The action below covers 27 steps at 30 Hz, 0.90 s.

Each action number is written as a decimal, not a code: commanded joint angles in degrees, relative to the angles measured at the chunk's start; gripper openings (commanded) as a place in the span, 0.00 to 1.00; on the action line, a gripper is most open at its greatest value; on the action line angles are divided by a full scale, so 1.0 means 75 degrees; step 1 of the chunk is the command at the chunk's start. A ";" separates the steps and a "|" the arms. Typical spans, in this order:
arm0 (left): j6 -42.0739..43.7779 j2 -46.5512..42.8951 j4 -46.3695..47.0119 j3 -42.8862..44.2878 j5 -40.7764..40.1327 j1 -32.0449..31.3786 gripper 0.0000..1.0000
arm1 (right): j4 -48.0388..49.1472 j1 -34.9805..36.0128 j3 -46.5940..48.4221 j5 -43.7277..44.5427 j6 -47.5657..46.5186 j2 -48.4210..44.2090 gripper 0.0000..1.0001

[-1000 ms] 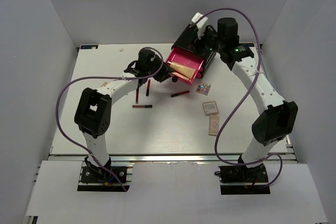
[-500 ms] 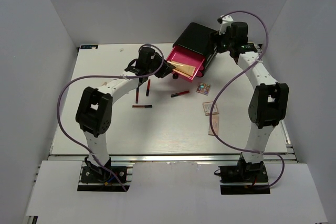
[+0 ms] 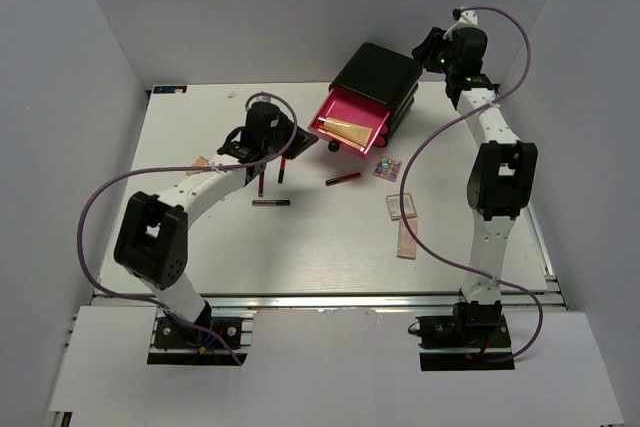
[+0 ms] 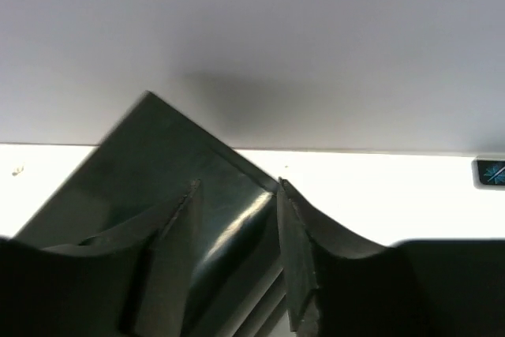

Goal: Organize the makeup

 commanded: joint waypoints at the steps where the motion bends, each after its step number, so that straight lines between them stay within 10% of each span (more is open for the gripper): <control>1: -0.0088 0.0401 -0.0045 -0.0041 0.0161 0.0024 0.08 | 0.0347 -0.0092 0.0633 -0.0207 0.1026 0.0630 0.53; 11: -0.0158 0.1292 0.0341 0.0158 0.0665 0.0024 0.27 | 0.0640 -0.0315 0.1598 -0.1355 0.1790 0.1909 0.68; 27: -0.0147 0.3026 0.1490 0.1963 0.1438 0.0024 0.28 | 0.0840 -0.0409 0.0590 -0.3500 0.2330 0.1862 0.44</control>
